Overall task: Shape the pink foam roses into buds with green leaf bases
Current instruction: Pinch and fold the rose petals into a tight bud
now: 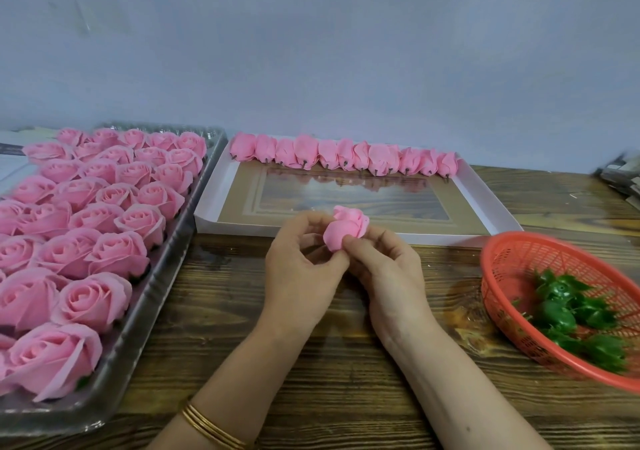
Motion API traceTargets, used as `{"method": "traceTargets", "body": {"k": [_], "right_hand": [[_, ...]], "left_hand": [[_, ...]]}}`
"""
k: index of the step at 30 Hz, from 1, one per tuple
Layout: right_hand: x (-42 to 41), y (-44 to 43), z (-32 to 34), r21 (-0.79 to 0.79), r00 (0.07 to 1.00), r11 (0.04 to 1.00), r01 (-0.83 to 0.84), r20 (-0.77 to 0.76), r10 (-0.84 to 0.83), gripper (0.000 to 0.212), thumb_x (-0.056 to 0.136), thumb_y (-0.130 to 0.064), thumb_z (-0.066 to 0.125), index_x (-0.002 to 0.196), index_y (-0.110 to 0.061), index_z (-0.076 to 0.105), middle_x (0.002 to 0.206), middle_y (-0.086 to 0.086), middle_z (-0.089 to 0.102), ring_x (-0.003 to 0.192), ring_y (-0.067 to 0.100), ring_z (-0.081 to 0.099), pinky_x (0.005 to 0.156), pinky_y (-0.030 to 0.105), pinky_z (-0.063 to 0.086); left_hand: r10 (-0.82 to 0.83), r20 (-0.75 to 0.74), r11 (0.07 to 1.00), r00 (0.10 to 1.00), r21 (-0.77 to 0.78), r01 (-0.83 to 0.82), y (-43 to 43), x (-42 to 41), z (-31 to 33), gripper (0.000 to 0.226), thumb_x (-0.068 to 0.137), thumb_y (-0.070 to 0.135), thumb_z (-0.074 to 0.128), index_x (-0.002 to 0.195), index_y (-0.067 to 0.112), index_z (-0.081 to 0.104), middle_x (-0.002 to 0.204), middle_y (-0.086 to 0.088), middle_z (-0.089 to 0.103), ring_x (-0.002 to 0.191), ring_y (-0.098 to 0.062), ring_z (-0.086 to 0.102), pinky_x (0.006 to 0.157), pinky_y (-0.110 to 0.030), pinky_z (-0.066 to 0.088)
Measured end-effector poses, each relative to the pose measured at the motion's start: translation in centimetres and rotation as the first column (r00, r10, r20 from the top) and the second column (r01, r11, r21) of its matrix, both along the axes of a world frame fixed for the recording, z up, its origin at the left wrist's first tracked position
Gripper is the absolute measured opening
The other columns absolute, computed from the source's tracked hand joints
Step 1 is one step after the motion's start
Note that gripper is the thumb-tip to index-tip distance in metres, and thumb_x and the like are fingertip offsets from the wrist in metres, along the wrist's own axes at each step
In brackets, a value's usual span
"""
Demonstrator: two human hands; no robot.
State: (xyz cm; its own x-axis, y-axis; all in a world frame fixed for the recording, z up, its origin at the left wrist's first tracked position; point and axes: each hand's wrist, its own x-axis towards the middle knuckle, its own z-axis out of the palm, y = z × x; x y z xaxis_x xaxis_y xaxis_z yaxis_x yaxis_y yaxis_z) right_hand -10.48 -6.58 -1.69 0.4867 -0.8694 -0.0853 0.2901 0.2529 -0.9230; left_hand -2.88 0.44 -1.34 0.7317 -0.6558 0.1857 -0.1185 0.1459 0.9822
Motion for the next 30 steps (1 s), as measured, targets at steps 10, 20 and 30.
{"method": "traceTargets", "body": {"k": [10,20,30], "right_hand": [[-0.1,-0.3,-0.2,-0.047,1.000,0.999,-0.027,0.003,0.027,0.024,0.083,-0.002,0.071,0.105,0.006,0.066,0.094,0.021,0.072,0.089,0.031,0.066,0.090,0.045,0.052],[-0.3,-0.3,0.1,-0.001,0.979,0.987,-0.159,0.126,0.158,0.054,0.069,-0.012,0.071,0.113,0.016,0.059,0.102,0.024,0.065,0.096,0.030,0.060,0.090,0.036,0.051],[-0.8,-0.7,0.5,0.075,0.944,0.953,-0.293,0.180,0.276,0.036,0.082,0.005,0.062,0.115,0.015,0.055,0.093,0.021,0.065,0.084,0.022,0.066,0.078,0.028,0.058]], "left_hand": [[-0.049,-0.206,0.999,0.977,-0.034,0.043,-0.2,0.7,-0.1,0.043,0.072,0.014,0.083,0.108,0.014,0.060,0.106,-0.005,0.070,0.097,-0.015,0.068,0.077,-0.021,0.055],[-0.286,-0.347,0.958,0.893,-0.074,0.278,-0.9,1.0,0.0,0.066,0.060,0.037,0.082,0.116,0.007,0.065,0.112,-0.017,0.071,0.111,-0.031,0.066,0.104,-0.046,0.048],[-0.357,-0.392,0.930,0.848,-0.062,0.363,-0.7,1.4,0.4,0.039,0.081,0.014,0.073,0.110,-0.010,0.063,0.117,-0.034,0.061,0.102,-0.029,0.062,0.105,-0.049,0.044]]}}
